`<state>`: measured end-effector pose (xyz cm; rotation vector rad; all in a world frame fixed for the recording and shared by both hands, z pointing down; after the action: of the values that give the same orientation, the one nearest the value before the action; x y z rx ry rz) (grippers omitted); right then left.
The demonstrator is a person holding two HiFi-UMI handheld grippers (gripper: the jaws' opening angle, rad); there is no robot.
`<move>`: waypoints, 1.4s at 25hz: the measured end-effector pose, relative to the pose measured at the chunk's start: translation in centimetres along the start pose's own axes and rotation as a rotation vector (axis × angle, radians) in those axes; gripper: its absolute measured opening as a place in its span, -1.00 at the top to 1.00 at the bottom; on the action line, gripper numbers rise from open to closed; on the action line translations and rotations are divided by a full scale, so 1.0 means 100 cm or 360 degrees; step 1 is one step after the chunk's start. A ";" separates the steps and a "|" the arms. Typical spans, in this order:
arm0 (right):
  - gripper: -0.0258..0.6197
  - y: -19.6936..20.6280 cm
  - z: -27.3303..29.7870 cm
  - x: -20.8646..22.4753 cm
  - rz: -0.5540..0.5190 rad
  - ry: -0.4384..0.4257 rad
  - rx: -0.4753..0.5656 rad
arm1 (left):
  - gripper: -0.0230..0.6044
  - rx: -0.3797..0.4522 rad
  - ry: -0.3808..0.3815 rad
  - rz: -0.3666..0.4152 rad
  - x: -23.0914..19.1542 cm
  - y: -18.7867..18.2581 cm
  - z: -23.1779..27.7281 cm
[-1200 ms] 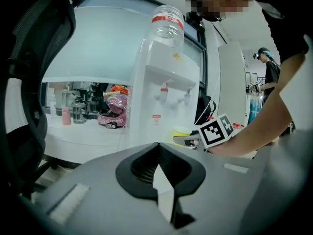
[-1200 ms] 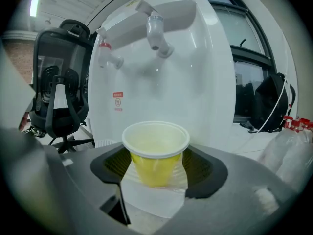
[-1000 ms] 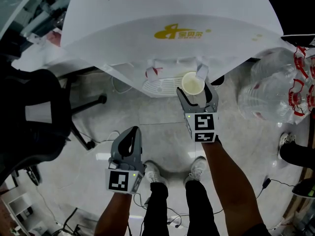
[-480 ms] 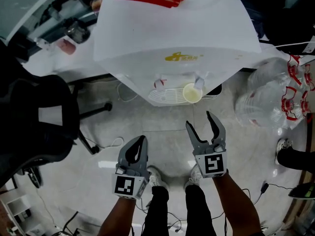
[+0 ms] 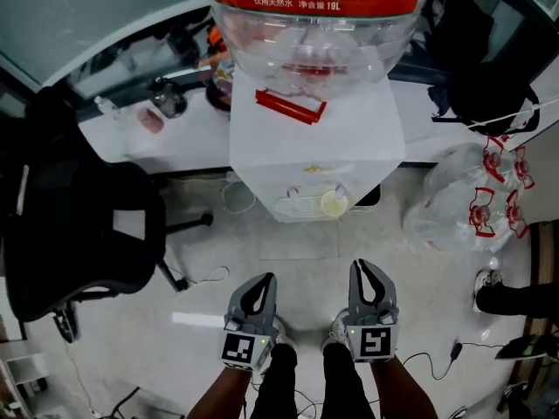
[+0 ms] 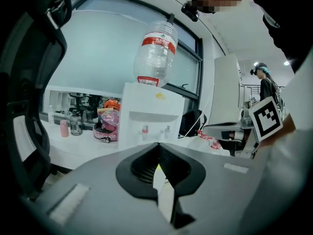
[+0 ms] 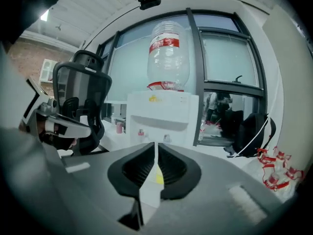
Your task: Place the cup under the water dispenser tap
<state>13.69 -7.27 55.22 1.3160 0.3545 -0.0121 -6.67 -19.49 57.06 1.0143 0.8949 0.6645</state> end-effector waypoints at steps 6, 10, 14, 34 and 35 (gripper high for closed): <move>0.91 -0.048 -0.058 0.018 0.0045 -0.0009 -0.0038 | 0.88 -0.0002 0.0023 -0.0028 0.029 -0.048 -0.021; 0.91 -0.086 -0.083 0.028 0.0016 -0.0031 -0.0068 | 0.88 0.0028 0.0113 0.0064 0.057 -0.088 -0.030; 0.91 -0.126 -0.094 0.030 -0.0049 -0.0083 -0.0075 | 0.88 0.0066 0.0113 0.0160 0.076 -0.124 -0.048; 0.92 -0.228 -0.107 0.039 -0.0143 -0.0064 0.0243 | 0.88 0.0230 0.0069 0.0226 0.096 -0.196 -0.098; 0.92 -0.230 -0.106 0.039 -0.0147 -0.0061 0.0255 | 0.88 0.0229 0.0067 0.0222 0.096 -0.196 -0.099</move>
<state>9.98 -2.41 30.35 1.4548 0.3875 -0.1459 -9.33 -15.16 33.62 1.2031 0.9249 0.7491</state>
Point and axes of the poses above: the fingertips, and each gripper's own axes: z forward along the fingers, x to its right, y out of its underside, the point moved 9 cm from there along -z, backward along the fingers, and after that the axes turned 10 degrees about -z, right-handed, at the moved point
